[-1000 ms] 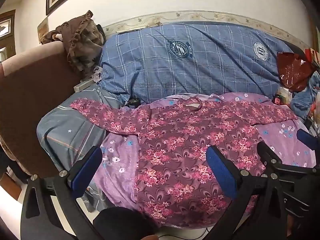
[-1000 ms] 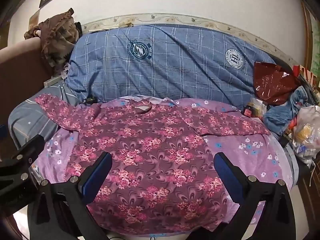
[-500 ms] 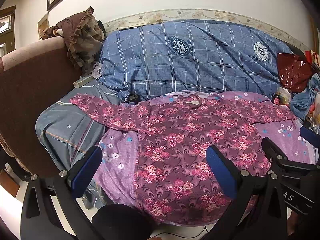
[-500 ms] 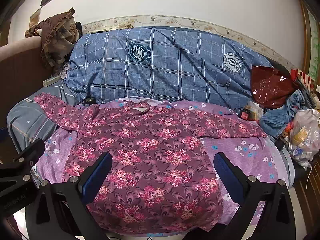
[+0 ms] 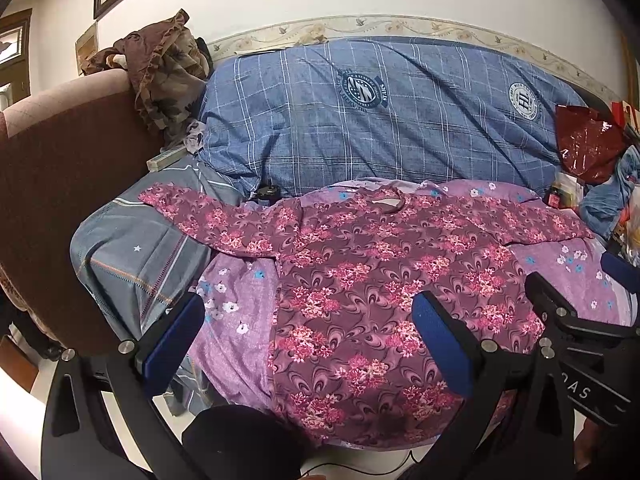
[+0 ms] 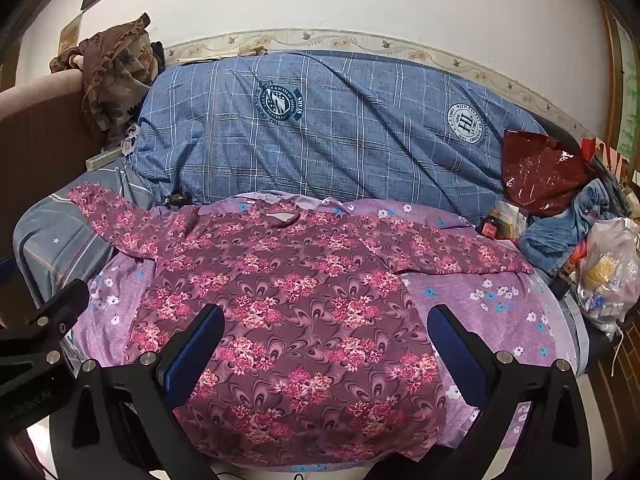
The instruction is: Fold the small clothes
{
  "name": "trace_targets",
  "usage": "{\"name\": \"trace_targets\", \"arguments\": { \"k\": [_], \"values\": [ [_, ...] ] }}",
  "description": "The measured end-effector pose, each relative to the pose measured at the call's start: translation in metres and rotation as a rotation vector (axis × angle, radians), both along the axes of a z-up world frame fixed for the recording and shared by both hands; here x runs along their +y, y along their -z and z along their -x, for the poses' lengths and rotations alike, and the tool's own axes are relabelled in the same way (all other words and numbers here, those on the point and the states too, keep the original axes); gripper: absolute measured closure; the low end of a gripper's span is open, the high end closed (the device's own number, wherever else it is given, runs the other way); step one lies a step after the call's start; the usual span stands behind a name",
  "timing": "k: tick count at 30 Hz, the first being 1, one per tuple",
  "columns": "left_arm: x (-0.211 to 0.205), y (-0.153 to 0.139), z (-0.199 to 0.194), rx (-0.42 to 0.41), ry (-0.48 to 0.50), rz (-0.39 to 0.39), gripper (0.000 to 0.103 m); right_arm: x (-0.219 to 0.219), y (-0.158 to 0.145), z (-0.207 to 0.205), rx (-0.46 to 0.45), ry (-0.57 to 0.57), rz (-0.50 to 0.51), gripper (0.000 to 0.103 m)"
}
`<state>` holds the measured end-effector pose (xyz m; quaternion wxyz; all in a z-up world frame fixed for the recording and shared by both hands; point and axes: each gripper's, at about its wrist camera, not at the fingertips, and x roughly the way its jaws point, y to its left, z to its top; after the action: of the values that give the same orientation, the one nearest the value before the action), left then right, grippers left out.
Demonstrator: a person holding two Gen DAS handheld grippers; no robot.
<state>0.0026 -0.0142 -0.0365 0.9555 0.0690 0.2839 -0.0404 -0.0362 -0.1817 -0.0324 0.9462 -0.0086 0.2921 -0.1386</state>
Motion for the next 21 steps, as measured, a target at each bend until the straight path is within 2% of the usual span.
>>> {"name": "trace_targets", "arguments": {
  "k": [21],
  "values": [
    [-0.009,0.011,-0.005,0.023,0.015,-0.019,0.0,-0.005,0.008,0.0,0.004,0.014,-0.005,0.002]
  ]
}}
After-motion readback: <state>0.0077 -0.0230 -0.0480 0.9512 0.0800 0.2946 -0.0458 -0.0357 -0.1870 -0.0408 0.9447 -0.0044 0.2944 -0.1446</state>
